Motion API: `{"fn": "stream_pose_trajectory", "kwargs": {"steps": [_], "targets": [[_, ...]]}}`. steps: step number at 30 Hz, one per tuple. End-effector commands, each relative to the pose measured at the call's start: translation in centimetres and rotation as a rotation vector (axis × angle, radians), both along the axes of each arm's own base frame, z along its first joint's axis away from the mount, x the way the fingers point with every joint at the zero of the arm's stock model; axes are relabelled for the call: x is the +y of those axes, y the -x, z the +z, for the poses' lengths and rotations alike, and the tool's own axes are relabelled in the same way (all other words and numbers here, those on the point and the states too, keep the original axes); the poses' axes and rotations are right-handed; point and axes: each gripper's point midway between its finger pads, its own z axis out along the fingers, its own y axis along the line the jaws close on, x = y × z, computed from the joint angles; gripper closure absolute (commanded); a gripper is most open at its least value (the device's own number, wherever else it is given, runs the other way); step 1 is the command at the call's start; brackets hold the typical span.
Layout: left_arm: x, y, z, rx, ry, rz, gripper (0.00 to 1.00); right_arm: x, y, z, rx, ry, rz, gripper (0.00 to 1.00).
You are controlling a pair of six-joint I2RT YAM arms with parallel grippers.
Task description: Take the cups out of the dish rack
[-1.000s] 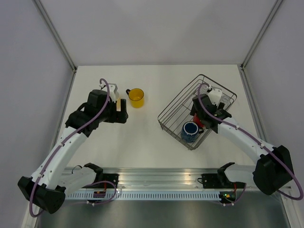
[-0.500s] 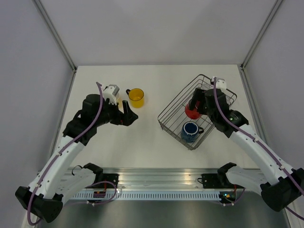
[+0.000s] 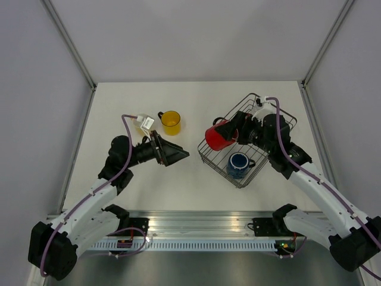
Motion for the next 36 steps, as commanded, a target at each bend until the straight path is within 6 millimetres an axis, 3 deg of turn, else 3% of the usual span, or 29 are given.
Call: {"fn": "stream_pose_trajectory", "kwargs": {"steps": [1, 8, 12, 17, 20, 25, 29, 32, 33, 34, 36], "targets": [[-0.5, 1.6, 4.4, -0.112, 0.233, -0.058, 0.00, 2.7, 1.1, 6.5, -0.134, -0.259, 0.123, 1.00], [-0.8, 1.9, 7.4, -0.194, 0.383, -0.034, 0.00, 4.1, 2.9, 8.9, -0.153, -0.463, 0.216, 1.00], [-2.4, 2.1, 8.6, -0.200, 0.409, -0.078, 0.02, 4.5, 3.4, 9.4, -0.159, -0.495, 0.228, 1.00], [-3.6, 2.8, 10.5, -0.230, 0.463, -0.125, 0.14, 5.0, 4.3, 10.3, -0.166, -0.557, 0.256, 1.00], [-4.0, 3.1, 11.4, -0.264, 0.492, -0.146, 0.30, 5.5, 5.0, 10.6, -0.162, -0.584, 0.285, 1.00], [-4.1, 3.5, 12.4, -0.313, 0.536, -0.157, 0.34, 5.8, 5.8, 10.7, -0.152, -0.616, 0.299, 1.00], [-4.5, 3.3, 12.7, -0.321, 0.546, -0.156, 0.48, 6.0, 6.7, 11.3, -0.165, -0.630, 0.312, 1.00], [-4.8, 3.1, 12.8, -0.323, 0.546, -0.158, 0.70, 6.1, 7.3, 11.6, -0.171, -0.636, 0.326, 1.00], [-4.8, 3.1, 12.9, -0.322, 0.548, -0.160, 0.85, 6.1, 7.4, 11.6, -0.174, -0.634, 0.326, 1.00], [-4.9, 3.1, 12.9, -0.325, 0.547, -0.161, 0.92, 6.1, 7.4, 11.5, -0.174, -0.630, 0.324, 1.00], [-4.9, 3.1, 12.9, -0.332, 0.547, -0.164, 0.98, 6.0, 7.5, 11.6, -0.176, -0.626, 0.324, 1.00]]}}
